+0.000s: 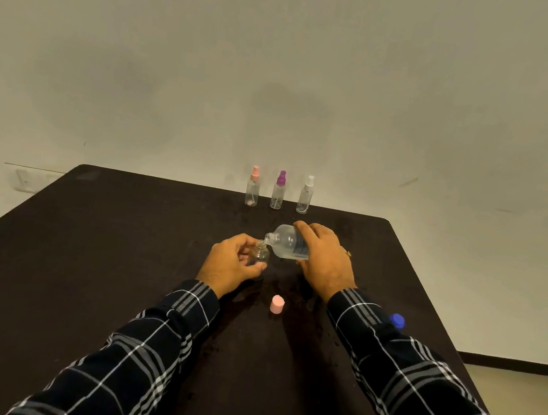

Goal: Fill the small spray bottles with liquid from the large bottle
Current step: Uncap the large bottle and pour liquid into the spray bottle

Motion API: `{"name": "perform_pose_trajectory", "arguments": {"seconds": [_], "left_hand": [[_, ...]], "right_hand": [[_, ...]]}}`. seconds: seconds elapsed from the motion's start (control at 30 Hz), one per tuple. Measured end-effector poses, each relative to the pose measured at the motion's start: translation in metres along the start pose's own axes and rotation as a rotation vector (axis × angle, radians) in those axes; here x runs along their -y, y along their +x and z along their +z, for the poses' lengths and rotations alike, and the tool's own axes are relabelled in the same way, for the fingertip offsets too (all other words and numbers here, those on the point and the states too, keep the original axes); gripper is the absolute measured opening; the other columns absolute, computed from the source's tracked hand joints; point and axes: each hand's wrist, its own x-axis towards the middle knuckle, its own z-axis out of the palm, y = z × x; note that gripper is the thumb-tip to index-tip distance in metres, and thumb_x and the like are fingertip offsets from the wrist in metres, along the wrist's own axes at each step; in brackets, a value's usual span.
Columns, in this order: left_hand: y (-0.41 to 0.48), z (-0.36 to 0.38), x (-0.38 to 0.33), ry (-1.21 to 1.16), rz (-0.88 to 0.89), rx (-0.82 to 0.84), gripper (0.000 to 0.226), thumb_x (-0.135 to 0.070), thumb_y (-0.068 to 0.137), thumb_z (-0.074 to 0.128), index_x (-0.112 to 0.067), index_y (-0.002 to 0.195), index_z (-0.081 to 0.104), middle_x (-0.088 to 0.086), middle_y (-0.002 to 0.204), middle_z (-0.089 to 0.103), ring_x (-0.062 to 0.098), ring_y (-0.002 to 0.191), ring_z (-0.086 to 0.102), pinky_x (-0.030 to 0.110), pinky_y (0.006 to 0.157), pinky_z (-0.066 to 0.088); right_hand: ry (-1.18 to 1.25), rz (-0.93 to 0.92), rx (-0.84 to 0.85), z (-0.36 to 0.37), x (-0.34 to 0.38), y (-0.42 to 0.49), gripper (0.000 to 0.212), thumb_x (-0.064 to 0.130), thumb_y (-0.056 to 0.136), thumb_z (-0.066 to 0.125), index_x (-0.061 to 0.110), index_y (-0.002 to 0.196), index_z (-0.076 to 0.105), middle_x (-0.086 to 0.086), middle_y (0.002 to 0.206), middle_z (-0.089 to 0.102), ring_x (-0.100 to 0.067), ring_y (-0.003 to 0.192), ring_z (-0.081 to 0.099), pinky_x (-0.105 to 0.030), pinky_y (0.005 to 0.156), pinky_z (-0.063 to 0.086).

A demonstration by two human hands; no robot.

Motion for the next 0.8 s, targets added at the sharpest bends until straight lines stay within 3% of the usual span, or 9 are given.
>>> {"name": "perform_pose_trajectory", "arguments": {"seconds": [0.3, 0.8], "left_hand": [[0.0007, 0.0008, 0.0015, -0.01, -0.006, 0.0, 0.041, -0.014, 0.078, 0.087, -0.021, 0.115, 0.069, -0.009, 0.102, 0.075, 0.002, 0.094, 0.072, 0.023, 0.091, 0.058], [0.0007, -0.0001, 0.0, 0.003, -0.008, 0.005, 0.039, -0.015, 0.08, 0.085, -0.023, 0.114, 0.068, -0.01, 0.102, 0.074, 0.0, 0.094, 0.07, 0.016, 0.087, 0.055]], "right_hand": [[-0.058, 0.008, 0.027, -0.0025, 0.0013, 0.0029, 0.076, 0.028, 0.086, 0.076, 0.037, 0.146, 0.03, -0.004, 0.147, 0.042, -0.027, 0.141, 0.034, -0.061, 0.105, 0.045], [-0.106, 0.016, 0.058, -0.0087, 0.0037, 0.0031, 0.075, 0.028, 0.088, 0.074, 0.037, 0.148, 0.029, -0.005, 0.149, 0.039, -0.027, 0.142, 0.032, -0.06, 0.105, 0.045]]}}
